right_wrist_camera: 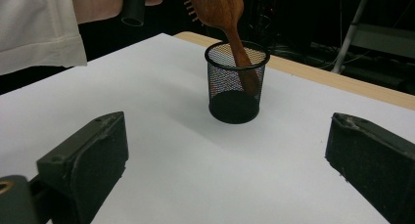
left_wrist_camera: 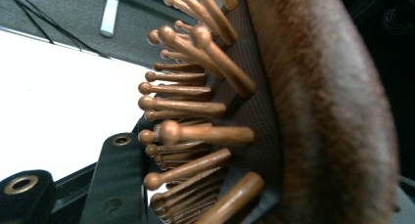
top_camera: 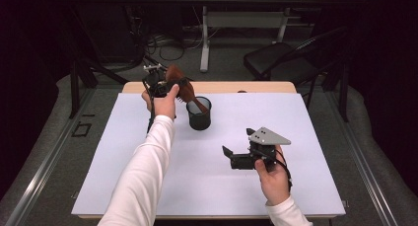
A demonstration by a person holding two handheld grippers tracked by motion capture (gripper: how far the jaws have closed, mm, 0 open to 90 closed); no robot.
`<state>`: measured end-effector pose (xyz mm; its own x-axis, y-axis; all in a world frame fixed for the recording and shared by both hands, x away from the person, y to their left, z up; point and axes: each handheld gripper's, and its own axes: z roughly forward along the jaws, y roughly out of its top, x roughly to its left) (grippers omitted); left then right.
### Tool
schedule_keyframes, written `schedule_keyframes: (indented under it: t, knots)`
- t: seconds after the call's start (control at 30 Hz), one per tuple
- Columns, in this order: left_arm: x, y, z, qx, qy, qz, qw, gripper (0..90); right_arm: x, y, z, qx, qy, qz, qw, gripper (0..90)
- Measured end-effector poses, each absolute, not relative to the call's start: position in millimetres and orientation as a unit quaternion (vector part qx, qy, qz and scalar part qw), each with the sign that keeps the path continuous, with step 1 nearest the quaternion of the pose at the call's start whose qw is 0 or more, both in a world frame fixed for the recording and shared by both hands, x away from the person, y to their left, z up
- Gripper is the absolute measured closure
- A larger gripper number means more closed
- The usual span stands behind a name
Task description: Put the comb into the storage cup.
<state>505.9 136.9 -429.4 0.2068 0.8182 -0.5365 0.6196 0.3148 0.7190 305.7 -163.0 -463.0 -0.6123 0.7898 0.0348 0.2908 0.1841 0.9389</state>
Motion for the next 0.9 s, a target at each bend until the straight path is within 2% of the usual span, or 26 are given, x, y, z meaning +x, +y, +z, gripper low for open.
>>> schedule_keyframes:
  t: [0.9]
  knots:
    - [505.3,134.9,-450.5,0.578,0.63,0.09,0.51,49.3,306.1,-162.8,-464.0,0.37,0.732,0.519,0.24,1.8]
